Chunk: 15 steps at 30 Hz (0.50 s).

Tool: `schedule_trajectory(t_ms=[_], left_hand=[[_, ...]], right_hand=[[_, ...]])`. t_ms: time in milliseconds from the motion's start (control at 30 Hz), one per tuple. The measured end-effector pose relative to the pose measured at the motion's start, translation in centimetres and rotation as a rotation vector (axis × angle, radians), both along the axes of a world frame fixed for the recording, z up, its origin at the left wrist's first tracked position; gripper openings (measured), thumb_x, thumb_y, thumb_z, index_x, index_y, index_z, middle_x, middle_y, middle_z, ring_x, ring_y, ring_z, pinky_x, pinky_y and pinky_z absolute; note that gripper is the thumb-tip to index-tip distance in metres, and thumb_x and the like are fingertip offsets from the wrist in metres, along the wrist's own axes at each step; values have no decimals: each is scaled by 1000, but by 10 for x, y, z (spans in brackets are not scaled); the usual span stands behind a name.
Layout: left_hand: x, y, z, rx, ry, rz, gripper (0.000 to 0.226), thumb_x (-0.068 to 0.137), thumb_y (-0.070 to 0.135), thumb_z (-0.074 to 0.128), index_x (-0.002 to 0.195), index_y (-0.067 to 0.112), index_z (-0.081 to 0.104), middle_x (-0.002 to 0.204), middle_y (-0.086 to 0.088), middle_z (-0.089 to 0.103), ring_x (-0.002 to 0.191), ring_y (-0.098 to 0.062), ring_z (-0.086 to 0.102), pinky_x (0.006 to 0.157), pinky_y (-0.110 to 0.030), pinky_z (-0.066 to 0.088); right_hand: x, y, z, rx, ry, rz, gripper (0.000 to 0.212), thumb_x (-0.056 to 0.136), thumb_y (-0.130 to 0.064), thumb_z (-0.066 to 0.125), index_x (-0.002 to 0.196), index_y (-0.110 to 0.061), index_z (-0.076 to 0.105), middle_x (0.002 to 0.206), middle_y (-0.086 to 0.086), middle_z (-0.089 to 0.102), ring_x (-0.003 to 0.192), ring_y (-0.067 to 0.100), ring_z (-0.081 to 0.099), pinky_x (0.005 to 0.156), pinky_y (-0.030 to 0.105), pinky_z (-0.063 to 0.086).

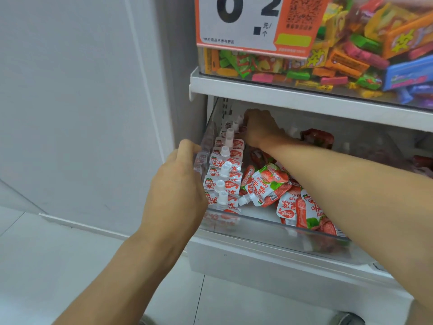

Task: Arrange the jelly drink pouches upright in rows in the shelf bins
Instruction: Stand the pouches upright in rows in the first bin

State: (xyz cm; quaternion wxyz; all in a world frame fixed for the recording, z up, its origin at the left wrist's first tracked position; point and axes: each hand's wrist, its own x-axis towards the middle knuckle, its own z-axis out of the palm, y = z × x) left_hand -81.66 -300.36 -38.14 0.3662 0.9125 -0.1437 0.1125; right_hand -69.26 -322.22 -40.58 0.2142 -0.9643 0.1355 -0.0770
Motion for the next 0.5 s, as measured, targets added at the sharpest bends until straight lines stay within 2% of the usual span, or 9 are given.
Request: schedule_trajectory(t_ms=[100, 167, 233, 267, 333, 400, 433, 500], left_hand=[[0, 0, 0, -6, 11, -5, 23, 89, 8, 56, 105, 23, 48, 103, 1, 66, 81, -22, 59, 65, -34, 47], [0, 0, 1, -11, 14, -11, 21, 90, 10, 56, 104, 23, 47, 103, 1, 66, 80, -21, 59, 64, -32, 47], [0, 0, 2, -21, 17, -14, 20, 91, 11, 56, 104, 24, 47, 102, 2, 65, 80, -20, 59, 63, -31, 45], [0, 0, 2, -24, 18, -14, 21, 91, 10, 56, 103, 24, 46, 102, 2, 65, 80, -21, 59, 63, -31, 44], [-1, -1, 2, -19, 8, -10, 25, 89, 5, 54, 102, 24, 45, 99, 1, 64, 78, -24, 59, 63, -37, 47], [-2, -2, 1, -11, -5, 12, 29, 86, -1, 52, 100, 23, 44, 95, 1, 62, 74, -25, 57, 61, -40, 47], [-3, -3, 1, -3, -9, 25, 31, 84, -4, 51, 99, 23, 44, 93, 2, 61, 73, -25, 56, 59, -39, 45], [-5, -6, 2, 26, -22, 47, 33, 81, -7, 50, 96, 21, 43, 91, 2, 58, 70, -25, 52, 56, -34, 39]], right_hand=[[-2, -2, 10, 69, 81, 6, 45, 80, -32, 79, 115, -8, 66, 120, 8, 64, 114, 28, 59, 89, 27, 44], [-11, -2, 17, 322, 137, 1, 49, 84, -30, 76, 125, -7, 62, 119, 6, 62, 112, 28, 60, 90, 37, 53], [-21, 5, 17, 614, 217, -15, 48, 95, -29, 63, 137, -11, 52, 120, 1, 55, 112, 26, 57, 84, 44, 57], [-25, 8, 14, 677, 234, -11, 46, 97, -28, 59, 140, -14, 48, 124, -1, 54, 113, 25, 56, 84, 48, 58], [-28, 16, 9, 764, 207, -10, 38, 98, -21, 58, 135, -17, 50, 125, 2, 60, 105, 27, 64, 78, 51, 60], [-28, 23, 9, 801, 165, -33, 23, 98, -12, 56, 119, -20, 53, 110, 3, 62, 93, 27, 67, 76, 51, 61], [-30, 24, 10, 823, 170, -35, 23, 97, -10, 56, 116, -22, 53, 109, 3, 62, 93, 27, 66, 77, 51, 60], [-34, 19, 14, 907, 228, 1, 34, 95, -7, 59, 124, -24, 51, 122, 5, 61, 104, 31, 64, 79, 53, 59]])
